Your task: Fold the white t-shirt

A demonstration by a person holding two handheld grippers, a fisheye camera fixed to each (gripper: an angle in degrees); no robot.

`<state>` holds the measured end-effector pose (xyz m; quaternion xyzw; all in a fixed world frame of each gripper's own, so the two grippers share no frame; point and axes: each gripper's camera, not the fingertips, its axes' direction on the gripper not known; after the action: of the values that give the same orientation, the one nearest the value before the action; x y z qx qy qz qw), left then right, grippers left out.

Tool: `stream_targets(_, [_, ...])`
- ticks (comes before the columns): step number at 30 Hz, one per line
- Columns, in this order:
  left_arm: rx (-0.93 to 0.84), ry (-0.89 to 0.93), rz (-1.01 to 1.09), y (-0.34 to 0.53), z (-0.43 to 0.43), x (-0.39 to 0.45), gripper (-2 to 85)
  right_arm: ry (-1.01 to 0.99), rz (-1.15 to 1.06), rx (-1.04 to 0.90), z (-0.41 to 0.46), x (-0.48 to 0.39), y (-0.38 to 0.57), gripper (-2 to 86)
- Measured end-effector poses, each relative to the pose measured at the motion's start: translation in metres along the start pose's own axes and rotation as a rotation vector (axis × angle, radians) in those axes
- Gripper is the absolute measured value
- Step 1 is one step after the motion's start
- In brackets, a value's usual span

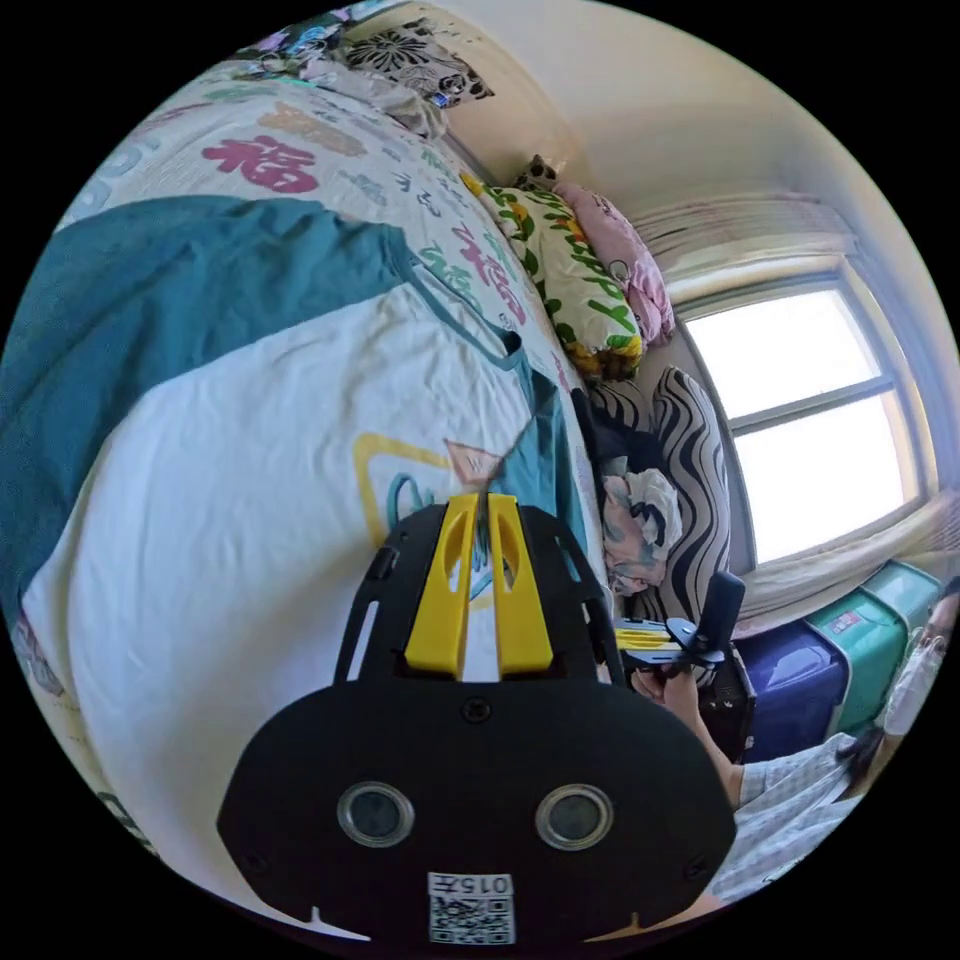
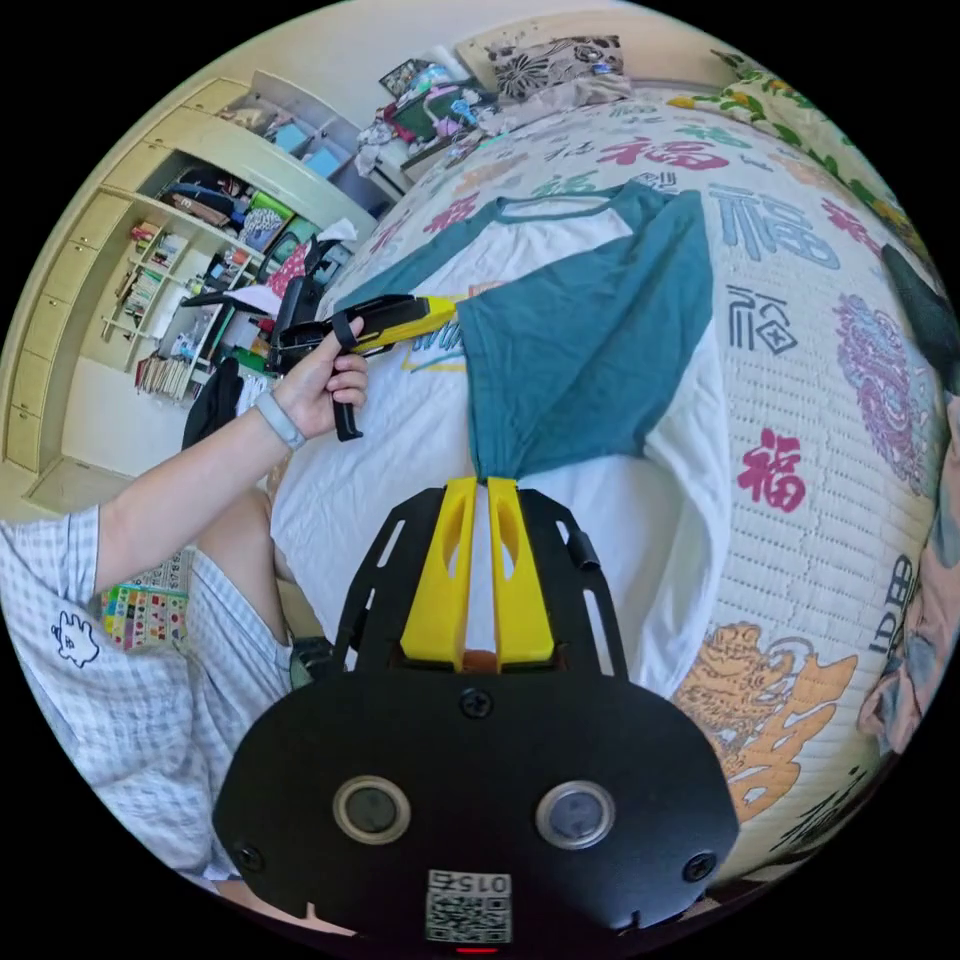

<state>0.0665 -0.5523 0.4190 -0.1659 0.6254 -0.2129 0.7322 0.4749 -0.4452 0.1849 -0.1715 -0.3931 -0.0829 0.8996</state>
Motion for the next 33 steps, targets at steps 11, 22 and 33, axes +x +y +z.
stream_targets(11, [-0.147,-0.115,0.272,-0.018,0.009,0.047,5.5,0.204,0.142,0.113,-0.03,0.003,-0.062,0.6])
stream_targets(22, [-0.125,-0.198,0.291,-0.008,-0.027,0.012,-0.6,0.111,0.064,0.171,-0.032,-0.063,-0.12,-0.5])
stream_targets(33, [-0.004,-0.028,0.177,0.021,-0.142,-0.036,0.5,0.022,0.066,-0.09,0.011,-0.121,-0.179,-0.3])
